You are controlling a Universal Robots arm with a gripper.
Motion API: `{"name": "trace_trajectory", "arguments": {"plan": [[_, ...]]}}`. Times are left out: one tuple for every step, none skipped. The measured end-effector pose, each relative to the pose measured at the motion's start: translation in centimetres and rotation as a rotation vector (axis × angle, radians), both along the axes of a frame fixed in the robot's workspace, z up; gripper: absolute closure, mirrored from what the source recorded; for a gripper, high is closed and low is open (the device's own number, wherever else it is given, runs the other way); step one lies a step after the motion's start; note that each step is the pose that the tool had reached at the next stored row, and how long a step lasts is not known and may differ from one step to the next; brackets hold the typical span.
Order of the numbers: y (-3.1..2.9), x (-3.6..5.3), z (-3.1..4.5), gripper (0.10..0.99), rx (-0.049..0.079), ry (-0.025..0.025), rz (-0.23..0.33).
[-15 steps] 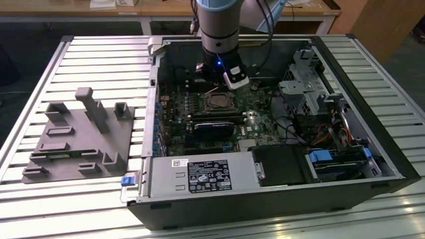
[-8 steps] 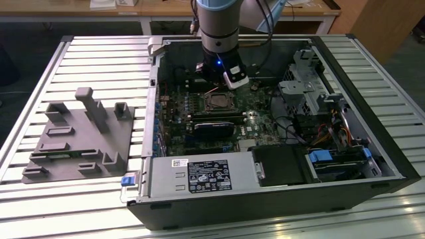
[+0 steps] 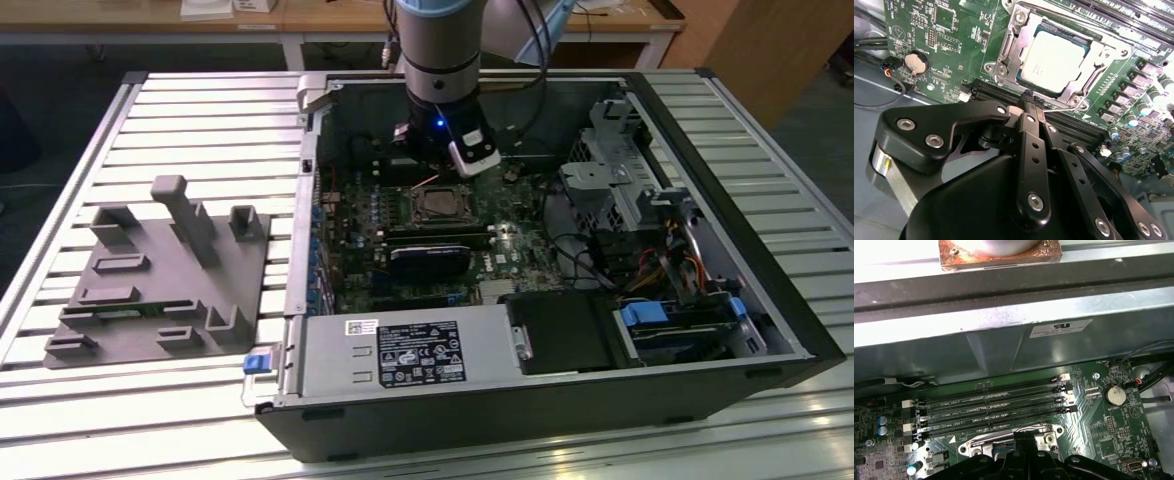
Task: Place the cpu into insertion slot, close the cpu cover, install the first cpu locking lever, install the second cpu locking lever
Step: 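Install the first cpu locking lever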
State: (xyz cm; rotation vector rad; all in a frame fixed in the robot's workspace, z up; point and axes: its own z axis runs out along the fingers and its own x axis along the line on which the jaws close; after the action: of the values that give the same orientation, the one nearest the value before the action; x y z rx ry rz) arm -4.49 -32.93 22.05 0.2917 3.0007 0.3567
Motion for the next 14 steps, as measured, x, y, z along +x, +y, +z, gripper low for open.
{"name": "trace_trajectory", "arguments": {"plan": [[0.01, 0.00, 0.00, 0.980, 0.000, 0.0001, 0.000], [0.04, 0.00, -0.01, 0.980, 0.000, 0.0000, 0.000], [0.08, -0.01, -0.02, 0.980, 0.000, 0.0001, 0.000], [0.15, -0.01, -0.05, 0.980, 0.000, 0.0001, 0.000], [0.22, 0.00, -0.08, 0.980, 0.000, 0.0000, 0.000], [0.32, 0.00, -0.10, 0.980, 0.000, 0.0001, 0.000], [0.42, 0.00, -0.12, 0.980, 0.000, 0.0001, 0.000], [0.51, 0.00, -0.14, 0.980, 0.000, 0.0000, 0.000], [0.57, 0.00, -0.17, 0.980, 0.000, 0.0000, 0.000], [0.61, 0.00, -0.21, 0.980, 0.001, -0.0002, 0.000], [0.63, 0.00, -0.28, 0.980, 0.001, -0.0008, 0.000], [0.66, -0.01, -0.35, 0.980, 0.000, -0.0019, 0.000], [0.70, -0.01, -0.44, 0.980, 0.000, -0.0038, 0.000], [0.73, -0.01, -0.54, 0.980, 0.000, -0.0065, 0.000]]}}
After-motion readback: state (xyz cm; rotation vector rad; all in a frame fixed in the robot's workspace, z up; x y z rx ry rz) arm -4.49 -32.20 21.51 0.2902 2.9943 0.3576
